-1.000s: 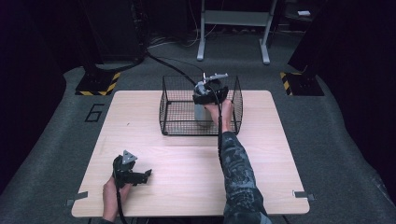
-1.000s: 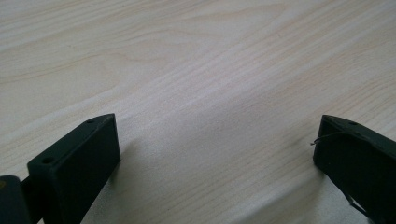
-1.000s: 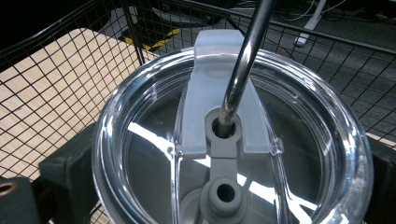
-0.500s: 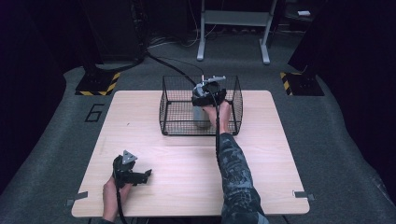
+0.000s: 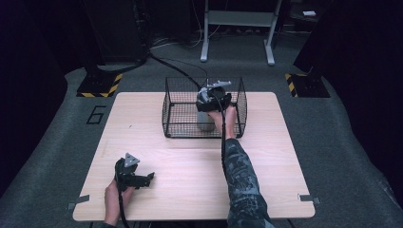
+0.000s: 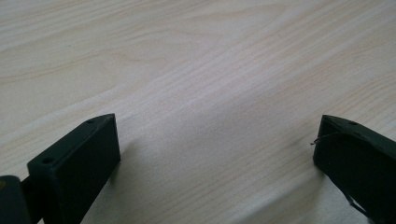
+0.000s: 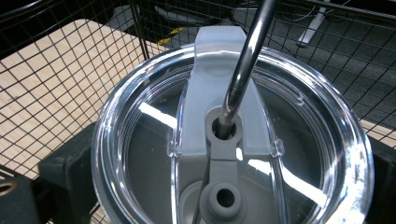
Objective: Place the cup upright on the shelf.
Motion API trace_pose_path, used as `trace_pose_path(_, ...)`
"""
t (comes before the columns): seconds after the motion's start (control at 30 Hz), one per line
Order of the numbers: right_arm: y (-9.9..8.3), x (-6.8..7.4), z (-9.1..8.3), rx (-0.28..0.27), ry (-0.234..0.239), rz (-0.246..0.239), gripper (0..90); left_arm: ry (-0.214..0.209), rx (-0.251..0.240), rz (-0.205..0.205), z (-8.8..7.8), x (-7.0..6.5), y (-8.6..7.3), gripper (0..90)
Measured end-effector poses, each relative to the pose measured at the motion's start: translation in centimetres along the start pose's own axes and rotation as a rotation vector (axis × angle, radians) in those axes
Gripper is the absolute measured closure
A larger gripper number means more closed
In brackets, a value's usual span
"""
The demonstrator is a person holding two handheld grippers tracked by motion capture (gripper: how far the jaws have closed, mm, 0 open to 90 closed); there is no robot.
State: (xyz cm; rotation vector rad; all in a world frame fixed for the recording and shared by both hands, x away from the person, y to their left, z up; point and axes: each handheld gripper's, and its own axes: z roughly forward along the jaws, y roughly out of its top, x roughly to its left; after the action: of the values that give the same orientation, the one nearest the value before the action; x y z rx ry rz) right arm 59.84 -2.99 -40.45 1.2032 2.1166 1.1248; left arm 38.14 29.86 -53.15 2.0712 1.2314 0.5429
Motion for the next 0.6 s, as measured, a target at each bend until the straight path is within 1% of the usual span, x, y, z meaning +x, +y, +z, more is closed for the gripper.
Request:
trace_pose_path(0.03, 0.0, 0.08, 0.01, 0.004, -0.002, -0.002, 3.3, 0.002, -0.001, -0.004, 0.0, -0.03, -0.01, 0.4)
trace_pose_path(0.07, 0.03, 0.17, 0.03, 0.006, -0.003, 0.007, 3.3, 0.0, 0.0, 0.0, 0.0, 0.0, 0.0, 0.4)
trace_pose_path(0.1, 0.06, 0.04, 0.08, 0.002, -0.004, -0.008, 3.3, 0.002, -0.001, -0.004, 0.0, -0.02, 0.0, 0.4)
trace_pose_path(0.17, 0.13, -0.08, 0.14, 0.006, -0.003, 0.006, 3.3, 0.0, -0.001, -0.001, 0.01, 0.0, 0.0, 0.4)
trace_pose_path(0.2, 0.15, -0.1, 0.14, 0.006, -0.001, 0.015, 3.3, 0.003, -0.003, -0.007, 0.01, -0.04, -0.01, 0.4)
trace_pose_path(0.27, 0.12, -0.16, 0.12, 0.006, 0.0, 0.011, 3.2, 0.003, -0.002, -0.006, 0.01, -0.04, -0.01, 0.4)
trace_pose_path(0.3, 0.11, -0.1, 0.06, 0.007, -0.001, 0.02, 3.2, 0.003, -0.002, -0.006, 0.01, -0.04, -0.01, 0.4)
trace_pose_path(0.37, 0.07, -0.22, 0.06, -0.001, -0.002, 0.009, 3.1, 0.0, 0.0, 0.001, 0.0, 0.01, 0.0, 0.4)
trace_pose_path(0.43, 0.1, -0.11, 0.03, -0.001, -0.011, 0.035, 3.0, 0.0, 0.0, 0.0, 0.0, 0.01, 0.0, 0.4)
trace_pose_path(0.5, 0.11, -0.07, -0.03, 0.002, -0.014, 0.038, 2.9, 0.002, -0.001, -0.004, 0.01, -0.02, 0.0, 0.4)
trace_pose_path(0.6, 0.15, 0.0, -0.11, 0.007, -0.025, 0.041, 2.7, 0.0, 0.0, 0.001, 0.0, 0.01, 0.01, 0.4)
